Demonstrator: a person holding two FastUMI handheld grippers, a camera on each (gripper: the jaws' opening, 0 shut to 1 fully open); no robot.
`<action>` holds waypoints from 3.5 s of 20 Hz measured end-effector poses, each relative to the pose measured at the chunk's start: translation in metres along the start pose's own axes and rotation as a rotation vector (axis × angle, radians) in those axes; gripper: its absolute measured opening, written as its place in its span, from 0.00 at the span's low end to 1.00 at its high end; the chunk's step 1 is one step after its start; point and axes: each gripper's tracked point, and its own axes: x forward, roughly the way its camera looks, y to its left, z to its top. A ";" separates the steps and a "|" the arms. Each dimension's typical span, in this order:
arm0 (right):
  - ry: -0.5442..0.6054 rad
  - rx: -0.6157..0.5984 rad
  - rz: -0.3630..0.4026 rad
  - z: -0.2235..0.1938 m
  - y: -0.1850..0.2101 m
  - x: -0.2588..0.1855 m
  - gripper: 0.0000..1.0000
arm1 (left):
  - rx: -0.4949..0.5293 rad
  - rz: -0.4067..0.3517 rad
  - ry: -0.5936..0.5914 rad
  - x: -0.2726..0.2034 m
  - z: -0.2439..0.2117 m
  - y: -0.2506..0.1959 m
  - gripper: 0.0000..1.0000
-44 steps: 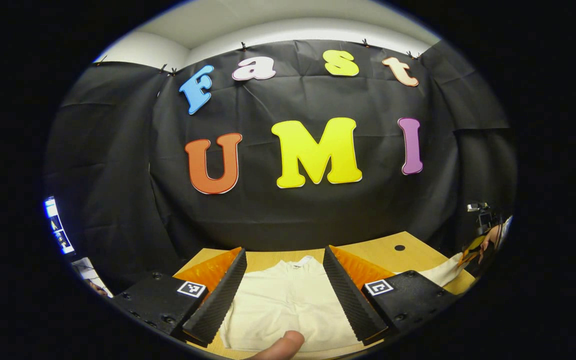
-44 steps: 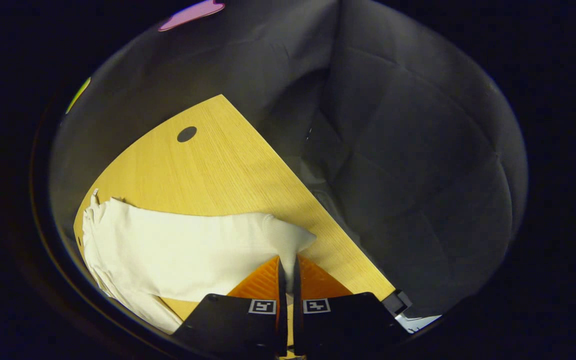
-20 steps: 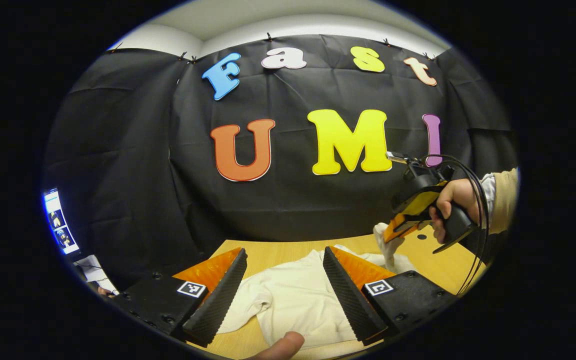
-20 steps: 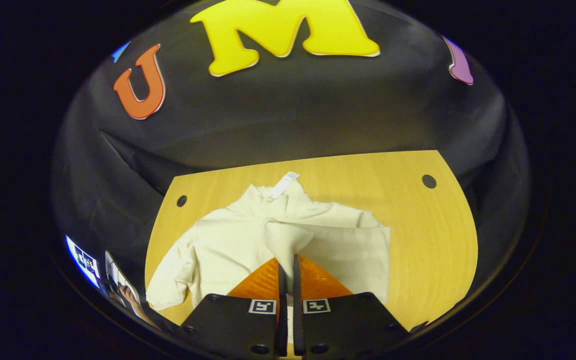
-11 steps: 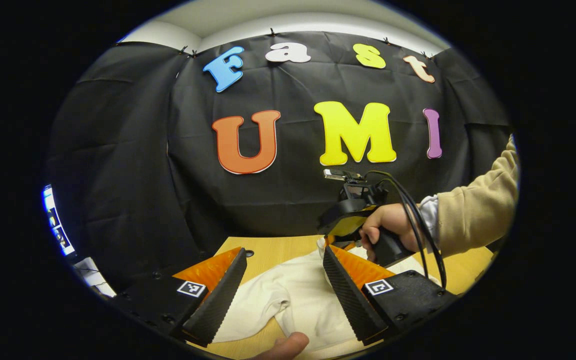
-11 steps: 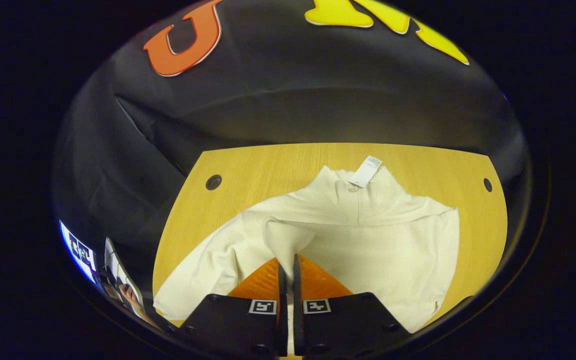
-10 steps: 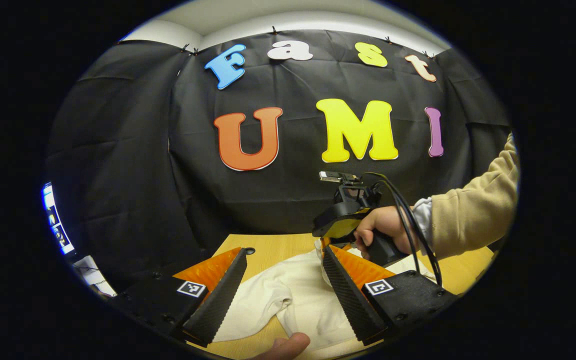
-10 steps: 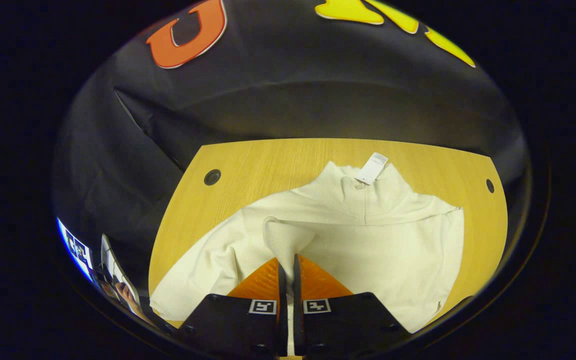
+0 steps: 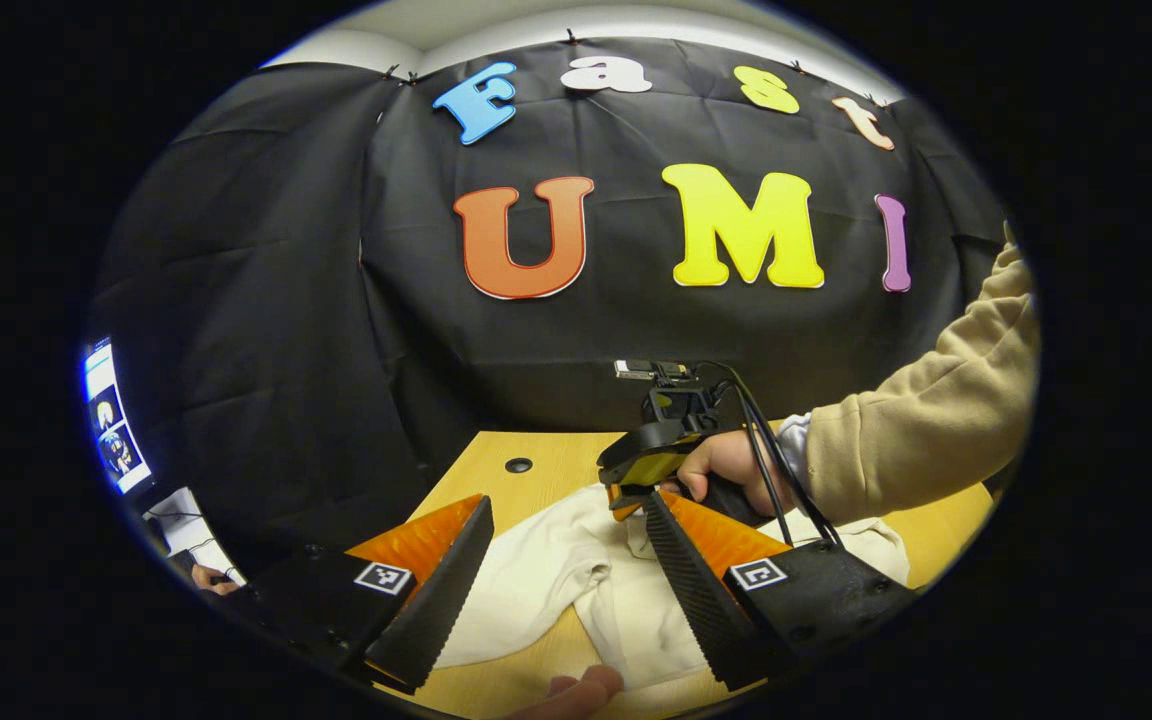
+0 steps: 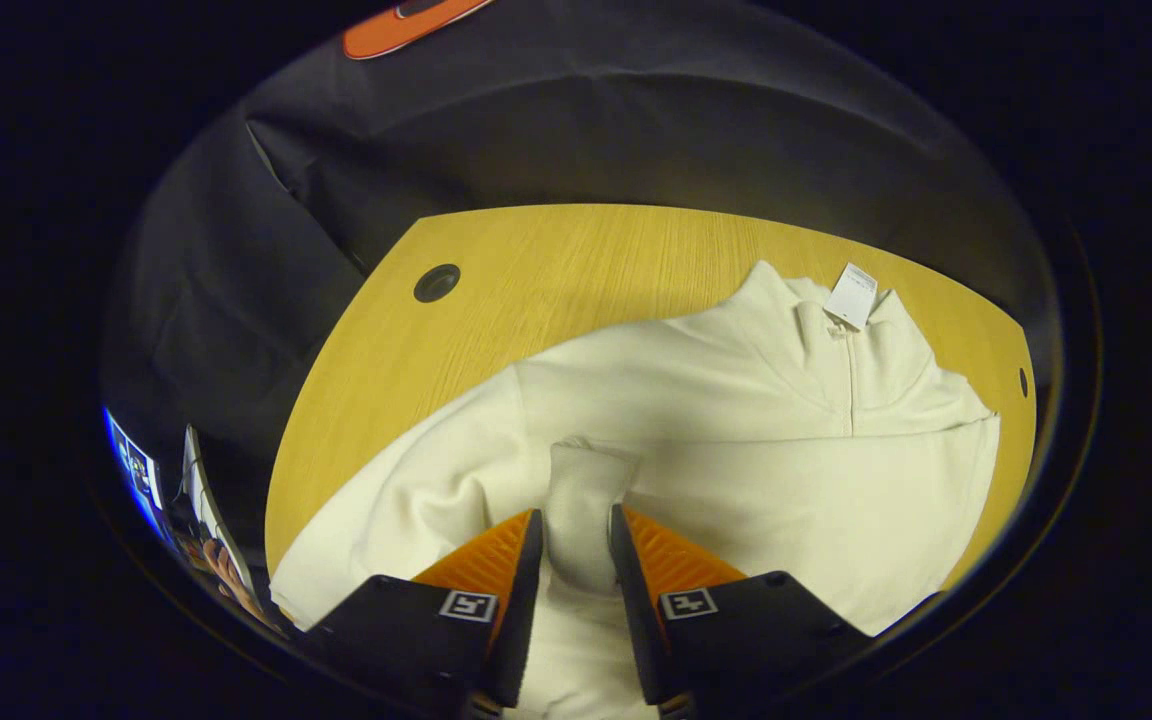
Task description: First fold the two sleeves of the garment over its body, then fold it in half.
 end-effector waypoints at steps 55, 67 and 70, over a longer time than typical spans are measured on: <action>-0.027 0.103 0.041 -0.217 -0.204 -0.230 0.96 | -0.643 0.598 0.935 -0.011 -0.215 0.208 0.13; -0.079 0.341 -0.026 -0.239 -0.347 -0.260 0.92 | -0.311 0.246 0.901 0.135 -0.084 -0.055 0.12; -0.080 0.421 -0.057 -0.259 -0.384 -0.270 0.92 | -0.234 0.153 0.918 0.151 -0.078 -0.128 0.12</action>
